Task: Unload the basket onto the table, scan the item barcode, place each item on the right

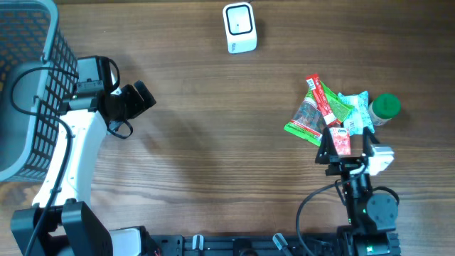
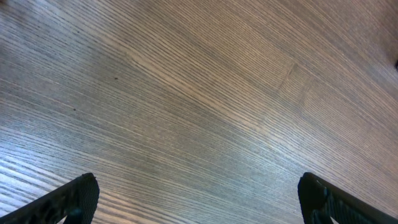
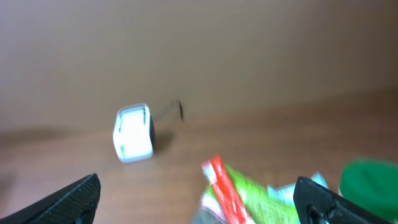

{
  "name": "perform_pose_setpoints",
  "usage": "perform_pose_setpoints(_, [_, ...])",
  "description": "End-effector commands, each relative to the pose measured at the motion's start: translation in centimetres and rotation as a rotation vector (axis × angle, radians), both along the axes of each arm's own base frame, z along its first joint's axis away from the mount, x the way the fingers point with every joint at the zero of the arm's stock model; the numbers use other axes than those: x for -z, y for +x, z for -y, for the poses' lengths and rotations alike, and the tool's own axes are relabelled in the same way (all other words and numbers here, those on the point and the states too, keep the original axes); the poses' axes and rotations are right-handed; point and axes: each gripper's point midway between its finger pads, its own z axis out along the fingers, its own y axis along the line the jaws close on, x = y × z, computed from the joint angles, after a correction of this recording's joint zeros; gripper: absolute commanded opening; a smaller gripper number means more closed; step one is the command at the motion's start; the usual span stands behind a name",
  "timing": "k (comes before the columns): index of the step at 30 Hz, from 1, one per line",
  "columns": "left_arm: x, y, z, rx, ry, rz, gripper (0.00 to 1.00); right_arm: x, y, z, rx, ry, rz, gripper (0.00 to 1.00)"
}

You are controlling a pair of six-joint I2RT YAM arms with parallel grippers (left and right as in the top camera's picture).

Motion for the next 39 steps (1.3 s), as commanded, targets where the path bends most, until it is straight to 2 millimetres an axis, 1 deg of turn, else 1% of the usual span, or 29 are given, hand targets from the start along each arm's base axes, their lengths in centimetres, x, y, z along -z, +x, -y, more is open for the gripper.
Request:
perform_pose_setpoints(1, [0.2,-0.1,0.3,0.015,-0.008,-0.004,1.0,0.1,-0.2,-1.1,-0.066,-0.185,0.018,1.0])
perform_pose_setpoints(3, [0.2,-0.1,0.3,0.015,-0.008,-0.004,1.0,0.0,-0.3,-2.0,-0.117,-0.34,0.048,1.0])
perform_pose_setpoints(5, [0.2,-0.1,0.3,0.015,-0.008,-0.004,1.0,0.0,-0.4,-2.4,-0.138,-0.403,0.063,1.0])
perform_pose_setpoints(39, [0.0,-0.1,0.3,0.015,-0.008,0.001,1.0,0.0,-0.4,-2.4,-0.138,-0.402,0.063,1.0])
